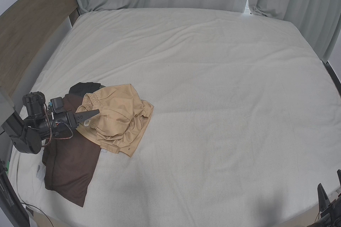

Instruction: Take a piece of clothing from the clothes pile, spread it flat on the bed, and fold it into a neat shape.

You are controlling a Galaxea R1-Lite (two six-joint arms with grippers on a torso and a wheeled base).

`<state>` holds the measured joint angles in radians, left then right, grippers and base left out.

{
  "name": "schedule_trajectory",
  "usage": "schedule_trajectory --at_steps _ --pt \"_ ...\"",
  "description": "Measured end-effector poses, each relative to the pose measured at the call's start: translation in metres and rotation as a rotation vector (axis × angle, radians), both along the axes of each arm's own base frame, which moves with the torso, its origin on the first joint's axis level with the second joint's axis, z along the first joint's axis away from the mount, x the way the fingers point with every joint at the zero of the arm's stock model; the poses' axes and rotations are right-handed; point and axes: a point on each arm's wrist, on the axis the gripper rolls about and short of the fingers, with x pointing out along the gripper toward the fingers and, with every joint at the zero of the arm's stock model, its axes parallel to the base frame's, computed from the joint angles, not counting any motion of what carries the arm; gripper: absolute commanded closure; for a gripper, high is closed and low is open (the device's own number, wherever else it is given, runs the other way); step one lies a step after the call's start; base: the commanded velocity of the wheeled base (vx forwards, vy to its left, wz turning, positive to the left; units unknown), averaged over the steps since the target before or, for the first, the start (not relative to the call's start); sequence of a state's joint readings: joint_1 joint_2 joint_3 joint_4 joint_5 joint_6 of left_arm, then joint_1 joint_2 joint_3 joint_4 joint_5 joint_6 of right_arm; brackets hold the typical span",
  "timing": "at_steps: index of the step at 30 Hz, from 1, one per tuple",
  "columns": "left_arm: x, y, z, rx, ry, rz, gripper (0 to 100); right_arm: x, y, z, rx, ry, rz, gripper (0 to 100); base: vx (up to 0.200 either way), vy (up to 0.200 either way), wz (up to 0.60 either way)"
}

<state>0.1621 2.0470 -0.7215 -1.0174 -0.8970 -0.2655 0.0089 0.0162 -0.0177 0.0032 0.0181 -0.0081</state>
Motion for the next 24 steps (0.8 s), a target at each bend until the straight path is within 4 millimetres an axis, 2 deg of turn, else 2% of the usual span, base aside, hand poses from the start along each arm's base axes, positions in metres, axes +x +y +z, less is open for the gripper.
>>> schedule_trajectory --at_steps 16,24 --pt "0.005 -0.010 -0.006 -0.006 0.007 -0.044 0 0.000 0.000 0.000 0.001 0.000 0.000 0 0.000 0.000 0.00" --pt "0.009 -0.025 -0.009 -0.004 -0.033 -0.100 0 0.000 0.000 0.000 0.001 0.000 0.000 0 0.000 0.000 0.00"
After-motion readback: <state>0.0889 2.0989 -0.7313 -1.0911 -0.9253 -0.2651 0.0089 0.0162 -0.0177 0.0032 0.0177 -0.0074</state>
